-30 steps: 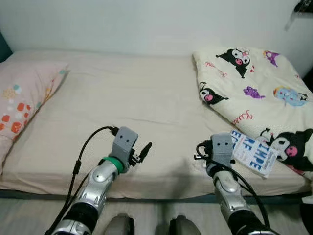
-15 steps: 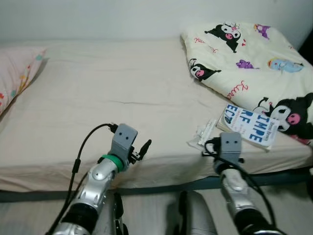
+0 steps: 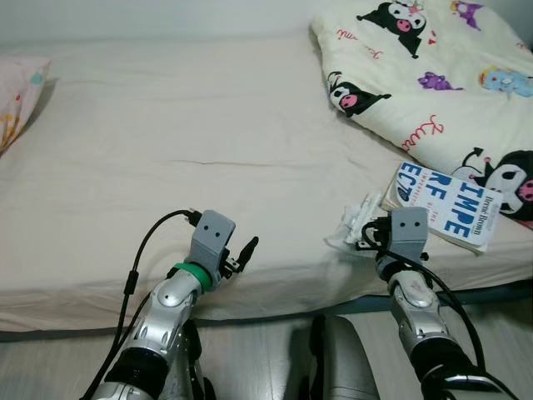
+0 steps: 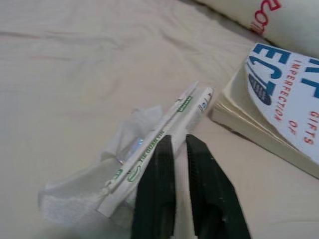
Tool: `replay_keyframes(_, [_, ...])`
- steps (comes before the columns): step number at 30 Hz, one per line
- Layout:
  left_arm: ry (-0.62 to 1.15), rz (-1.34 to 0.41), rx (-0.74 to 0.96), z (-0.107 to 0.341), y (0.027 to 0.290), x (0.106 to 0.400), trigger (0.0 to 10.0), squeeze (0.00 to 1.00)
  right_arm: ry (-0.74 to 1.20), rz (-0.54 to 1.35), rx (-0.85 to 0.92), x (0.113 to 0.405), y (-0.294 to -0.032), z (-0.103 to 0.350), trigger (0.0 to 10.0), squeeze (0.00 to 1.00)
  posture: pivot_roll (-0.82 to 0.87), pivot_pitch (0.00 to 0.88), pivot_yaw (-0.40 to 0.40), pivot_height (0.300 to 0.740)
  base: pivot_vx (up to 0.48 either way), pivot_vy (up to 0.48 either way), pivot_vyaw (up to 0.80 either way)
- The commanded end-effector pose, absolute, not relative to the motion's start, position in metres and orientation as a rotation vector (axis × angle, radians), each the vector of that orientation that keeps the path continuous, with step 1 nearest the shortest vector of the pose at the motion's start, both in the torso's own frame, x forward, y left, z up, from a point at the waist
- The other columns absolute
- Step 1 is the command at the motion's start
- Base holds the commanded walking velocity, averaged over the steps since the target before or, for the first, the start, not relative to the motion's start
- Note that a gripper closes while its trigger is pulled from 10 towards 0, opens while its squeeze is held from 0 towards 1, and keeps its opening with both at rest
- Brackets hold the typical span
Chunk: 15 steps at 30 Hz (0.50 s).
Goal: Clean up the room
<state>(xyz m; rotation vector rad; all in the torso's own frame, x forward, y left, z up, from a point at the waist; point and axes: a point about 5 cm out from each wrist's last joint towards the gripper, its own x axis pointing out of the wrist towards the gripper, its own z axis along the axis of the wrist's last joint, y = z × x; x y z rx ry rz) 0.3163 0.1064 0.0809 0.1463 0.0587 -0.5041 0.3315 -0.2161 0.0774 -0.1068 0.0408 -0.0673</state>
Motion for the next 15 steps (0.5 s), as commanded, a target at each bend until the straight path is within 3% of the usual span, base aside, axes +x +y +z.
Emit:
replay_keyframes(1, [0.104,-0.500,0.147,0.0700,0.1096,0.3096,10.0,0.00,0.056,-0.074,-0.079,0.3305,-0.2166,0.0750,10.0,1.00,-0.01,0.116,0.055,0.561,0.000,0.000,0.00])
replay_keyframes(15, [0.115,-0.495,0.154,0.0687,0.1116,0.3079,10.0,0.00,0.153,-0.073,0.011,0.3357,-0.2152,0.0684,10.0,1.00,0.01,0.124,0.056,0.561,0.000,0.000,0.00])
